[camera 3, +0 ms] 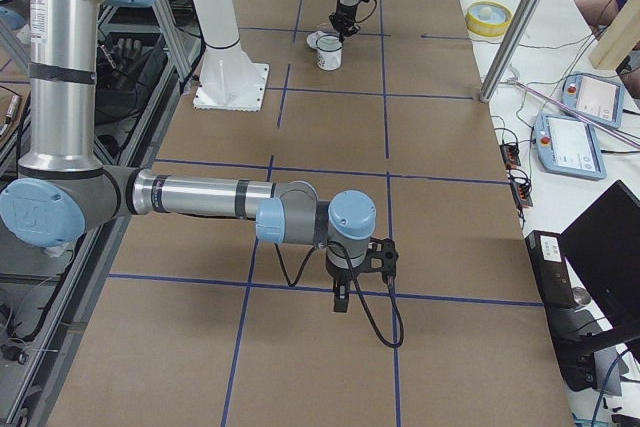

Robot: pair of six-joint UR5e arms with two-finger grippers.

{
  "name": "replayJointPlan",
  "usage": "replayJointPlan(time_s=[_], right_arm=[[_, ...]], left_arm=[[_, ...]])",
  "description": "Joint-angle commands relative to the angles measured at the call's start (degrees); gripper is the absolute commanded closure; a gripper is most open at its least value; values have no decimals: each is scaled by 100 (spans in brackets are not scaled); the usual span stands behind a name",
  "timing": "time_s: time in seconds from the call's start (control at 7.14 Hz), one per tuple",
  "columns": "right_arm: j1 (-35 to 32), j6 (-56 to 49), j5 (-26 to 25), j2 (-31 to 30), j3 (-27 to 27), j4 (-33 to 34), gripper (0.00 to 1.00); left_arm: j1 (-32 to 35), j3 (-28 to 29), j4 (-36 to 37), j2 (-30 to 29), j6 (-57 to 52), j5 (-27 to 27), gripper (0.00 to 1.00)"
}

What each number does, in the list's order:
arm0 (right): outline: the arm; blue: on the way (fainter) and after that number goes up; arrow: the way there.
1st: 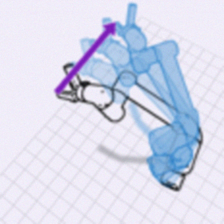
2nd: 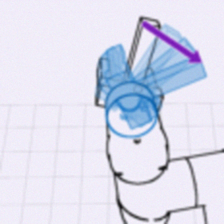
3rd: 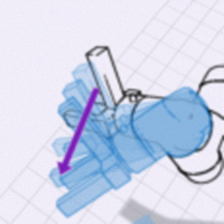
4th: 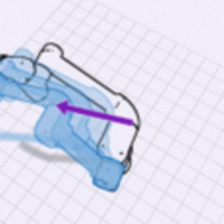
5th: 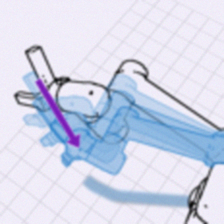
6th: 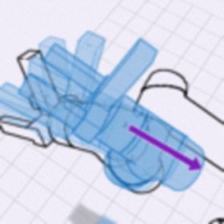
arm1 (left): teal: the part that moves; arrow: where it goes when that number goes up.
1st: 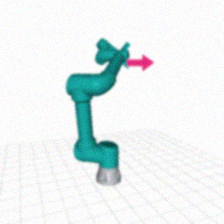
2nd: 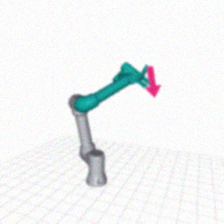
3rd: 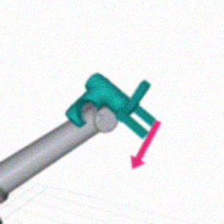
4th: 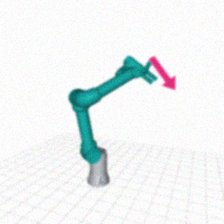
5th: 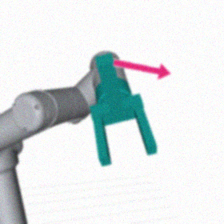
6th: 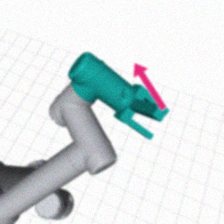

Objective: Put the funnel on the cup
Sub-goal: 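Carry the funnel over the open mug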

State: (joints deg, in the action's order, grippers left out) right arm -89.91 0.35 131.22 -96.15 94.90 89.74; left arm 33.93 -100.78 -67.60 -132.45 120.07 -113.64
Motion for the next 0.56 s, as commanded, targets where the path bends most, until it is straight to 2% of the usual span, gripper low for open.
replayJointPlan(time_s=[0.0,0.42], right_arm=[[0,0,0,0,2,0,0],[0,0,0,0,2,0,0]], left_arm=[[-71,14,-33,52,-1,9,100],[-106,172,-349,61,-1,9,100]])
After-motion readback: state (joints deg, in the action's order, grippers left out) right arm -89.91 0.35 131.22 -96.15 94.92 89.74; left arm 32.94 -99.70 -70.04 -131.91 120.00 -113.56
